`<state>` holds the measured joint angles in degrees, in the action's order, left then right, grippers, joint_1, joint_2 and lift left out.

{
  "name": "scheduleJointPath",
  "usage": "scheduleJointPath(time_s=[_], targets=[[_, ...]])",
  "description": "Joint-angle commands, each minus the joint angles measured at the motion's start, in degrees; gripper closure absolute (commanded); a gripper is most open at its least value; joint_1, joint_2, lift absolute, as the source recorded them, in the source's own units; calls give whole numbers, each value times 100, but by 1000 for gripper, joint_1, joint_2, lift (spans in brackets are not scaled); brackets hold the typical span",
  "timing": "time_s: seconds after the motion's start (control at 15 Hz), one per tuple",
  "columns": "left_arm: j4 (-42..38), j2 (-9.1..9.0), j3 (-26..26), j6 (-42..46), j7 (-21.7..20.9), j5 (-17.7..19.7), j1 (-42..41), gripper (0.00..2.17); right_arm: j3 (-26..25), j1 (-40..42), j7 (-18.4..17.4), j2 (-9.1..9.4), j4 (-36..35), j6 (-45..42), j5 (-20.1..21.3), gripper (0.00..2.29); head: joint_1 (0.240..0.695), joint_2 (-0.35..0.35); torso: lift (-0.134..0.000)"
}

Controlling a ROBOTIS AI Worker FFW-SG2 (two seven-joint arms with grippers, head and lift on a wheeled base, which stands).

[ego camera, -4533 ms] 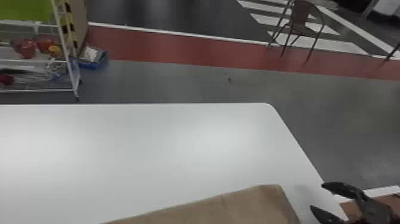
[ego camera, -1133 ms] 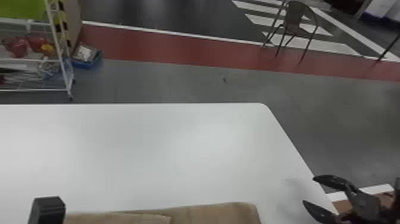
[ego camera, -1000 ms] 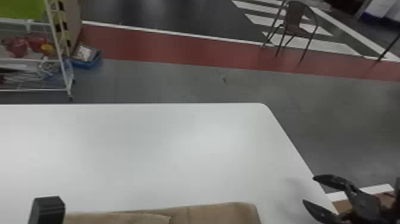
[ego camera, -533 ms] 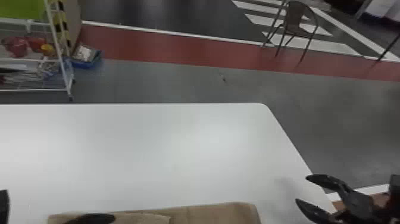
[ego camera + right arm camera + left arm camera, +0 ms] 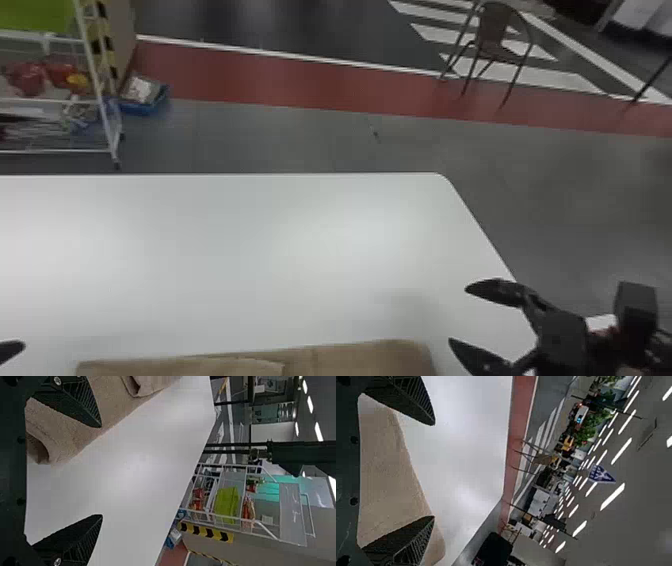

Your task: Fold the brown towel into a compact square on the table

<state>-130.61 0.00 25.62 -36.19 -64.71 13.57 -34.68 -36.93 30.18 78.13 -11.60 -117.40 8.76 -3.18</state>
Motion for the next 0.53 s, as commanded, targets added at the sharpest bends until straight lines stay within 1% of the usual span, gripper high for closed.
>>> scheduleJointPath(time_s=[0.0,0.07,0.13,0.27,0.33,0.47], targets=[[370,-15,506,336,-6,296,49,33,432,102,19,61,-380,-493,415,80,695,-294,-122],[458,-15,655,353,-15,410,58,33,616,155,19,61,-503,-739,617,80,695,-181,-122],[537,-15,831,371,-42,515,58,33,810,172,19,52,-652,-792,881,80,695,-133,-122],[625,-15,1103,388,-112,682,67,33,1170,234,19,17,-872,-1390,1364,80,695,-36,-122],[651,-15,1235,388,-147,770,67,33,1346,287,19,-18,-978,-1864,1707,80,695,50,-122],[686,-15,1420,388,-235,893,67,33,1592,331,19,-150,-1118,-2901,2340,80,695,137,-122]])
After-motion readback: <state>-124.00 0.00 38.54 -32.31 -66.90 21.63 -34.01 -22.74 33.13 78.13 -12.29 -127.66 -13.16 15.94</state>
